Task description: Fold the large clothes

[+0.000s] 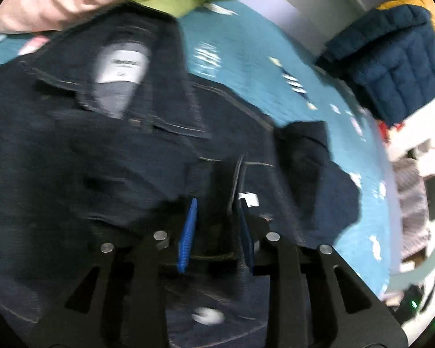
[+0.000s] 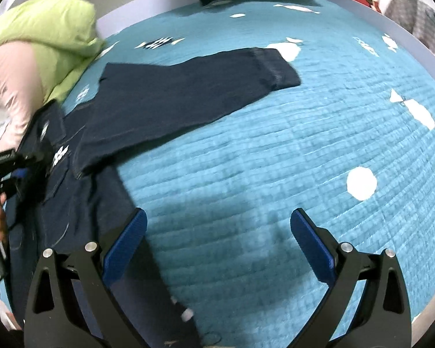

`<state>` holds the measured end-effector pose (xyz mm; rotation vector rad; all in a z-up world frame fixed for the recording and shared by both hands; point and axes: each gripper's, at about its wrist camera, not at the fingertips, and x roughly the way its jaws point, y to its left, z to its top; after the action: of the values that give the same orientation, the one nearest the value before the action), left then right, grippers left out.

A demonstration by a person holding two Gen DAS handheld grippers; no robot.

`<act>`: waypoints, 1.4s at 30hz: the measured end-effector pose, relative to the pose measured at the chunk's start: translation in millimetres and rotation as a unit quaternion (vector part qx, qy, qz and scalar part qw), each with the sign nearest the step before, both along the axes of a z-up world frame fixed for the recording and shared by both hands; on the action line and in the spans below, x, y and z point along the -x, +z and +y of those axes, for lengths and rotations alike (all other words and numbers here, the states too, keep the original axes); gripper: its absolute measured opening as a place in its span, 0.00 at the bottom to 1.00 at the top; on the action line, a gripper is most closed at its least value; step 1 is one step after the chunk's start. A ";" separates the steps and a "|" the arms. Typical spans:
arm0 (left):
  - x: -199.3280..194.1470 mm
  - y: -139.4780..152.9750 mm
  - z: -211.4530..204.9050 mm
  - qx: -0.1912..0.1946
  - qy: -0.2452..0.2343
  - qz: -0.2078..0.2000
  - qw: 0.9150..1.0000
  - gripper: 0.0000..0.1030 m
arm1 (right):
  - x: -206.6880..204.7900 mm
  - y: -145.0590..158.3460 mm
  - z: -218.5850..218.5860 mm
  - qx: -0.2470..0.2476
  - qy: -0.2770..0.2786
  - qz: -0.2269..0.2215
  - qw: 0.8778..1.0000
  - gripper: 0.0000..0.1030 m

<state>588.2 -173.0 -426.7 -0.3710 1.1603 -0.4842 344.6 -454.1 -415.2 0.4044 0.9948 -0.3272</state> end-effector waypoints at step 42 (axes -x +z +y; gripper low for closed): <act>47.9 -0.5 -47.8 -0.030 -0.067 -0.041 0.996 0.76 | -103.4 -38.5 -156.5 -0.181 -0.182 -0.118 0.959 0.70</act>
<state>540.3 -220.8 -427.2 -0.2203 1.1227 -0.5751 448.0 -610.6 -453.7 0.9453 0.7396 -0.4177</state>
